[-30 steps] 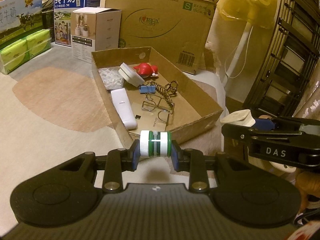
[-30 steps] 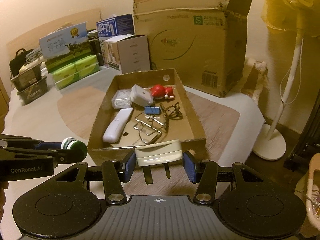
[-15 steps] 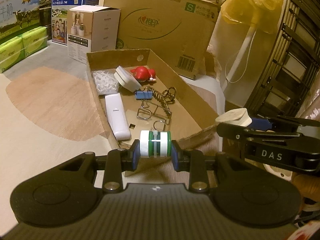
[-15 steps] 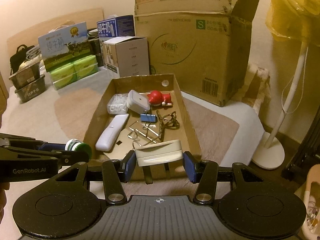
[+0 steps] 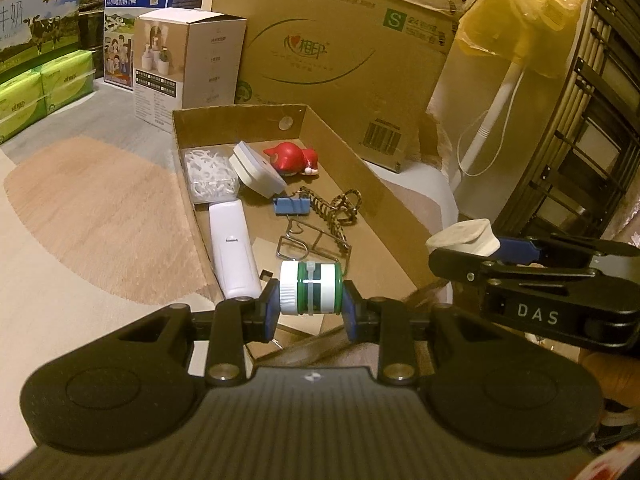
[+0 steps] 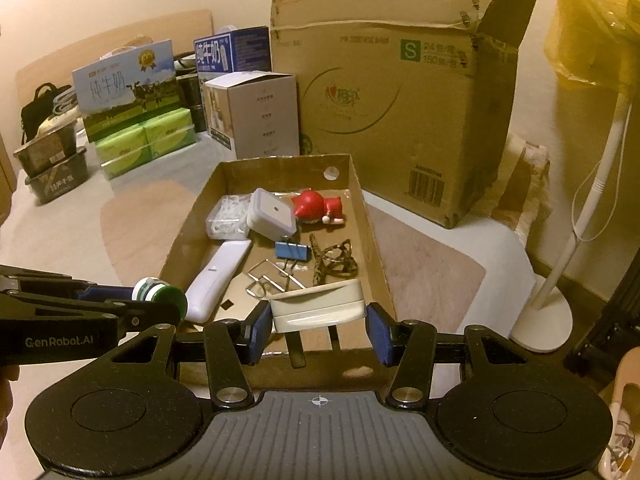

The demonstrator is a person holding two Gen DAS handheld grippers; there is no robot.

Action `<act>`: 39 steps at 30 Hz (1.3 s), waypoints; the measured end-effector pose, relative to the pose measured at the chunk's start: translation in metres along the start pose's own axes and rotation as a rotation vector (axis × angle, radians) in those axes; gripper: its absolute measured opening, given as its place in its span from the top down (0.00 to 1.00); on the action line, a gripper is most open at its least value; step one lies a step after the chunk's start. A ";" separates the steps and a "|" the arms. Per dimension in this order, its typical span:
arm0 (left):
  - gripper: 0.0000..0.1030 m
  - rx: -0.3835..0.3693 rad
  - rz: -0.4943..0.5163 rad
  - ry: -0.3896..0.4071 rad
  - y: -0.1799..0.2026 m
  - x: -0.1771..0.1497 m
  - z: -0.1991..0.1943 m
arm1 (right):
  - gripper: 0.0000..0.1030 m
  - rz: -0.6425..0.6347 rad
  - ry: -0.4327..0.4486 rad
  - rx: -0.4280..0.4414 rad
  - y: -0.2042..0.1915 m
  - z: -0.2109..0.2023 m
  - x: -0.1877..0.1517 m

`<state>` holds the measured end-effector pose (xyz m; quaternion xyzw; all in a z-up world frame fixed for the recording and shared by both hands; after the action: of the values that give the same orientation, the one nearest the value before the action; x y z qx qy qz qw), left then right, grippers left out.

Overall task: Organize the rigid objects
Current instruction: 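Carry the tape roll and plug adapter over the cardboard box with both grippers, then lower the tape roll and plug into the box and open both grippers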

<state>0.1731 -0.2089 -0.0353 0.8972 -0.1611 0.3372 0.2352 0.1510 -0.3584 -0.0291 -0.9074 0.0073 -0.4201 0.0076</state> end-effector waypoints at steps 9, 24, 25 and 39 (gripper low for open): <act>0.73 0.008 -0.006 0.012 -0.008 0.016 0.011 | 0.50 -0.016 -0.004 0.000 0.006 0.016 0.011; 0.73 0.038 -0.012 0.042 -0.035 0.069 0.042 | 0.50 -0.054 -0.003 0.046 0.004 0.064 0.058; 0.73 0.041 -0.009 0.043 -0.038 0.074 0.045 | 0.50 -0.058 -0.002 0.050 0.003 0.068 0.062; 0.73 0.086 0.000 0.044 -0.079 0.124 0.087 | 0.50 -0.107 -0.023 0.075 -0.004 0.136 0.107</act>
<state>0.3434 -0.2050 -0.0332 0.8989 -0.1414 0.3634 0.1999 0.3242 -0.3556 -0.0358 -0.9103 -0.0573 -0.4096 0.0193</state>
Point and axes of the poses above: each gripper's, at about its wrist camera, not at the fingertips, and z roughly the way its jaws point, y to its right, x to its top, the point moved 6 cm from there along z, roughly the way its jaws point, and after that the axes turned 8 degrees about -x, right-handed, at the moved point
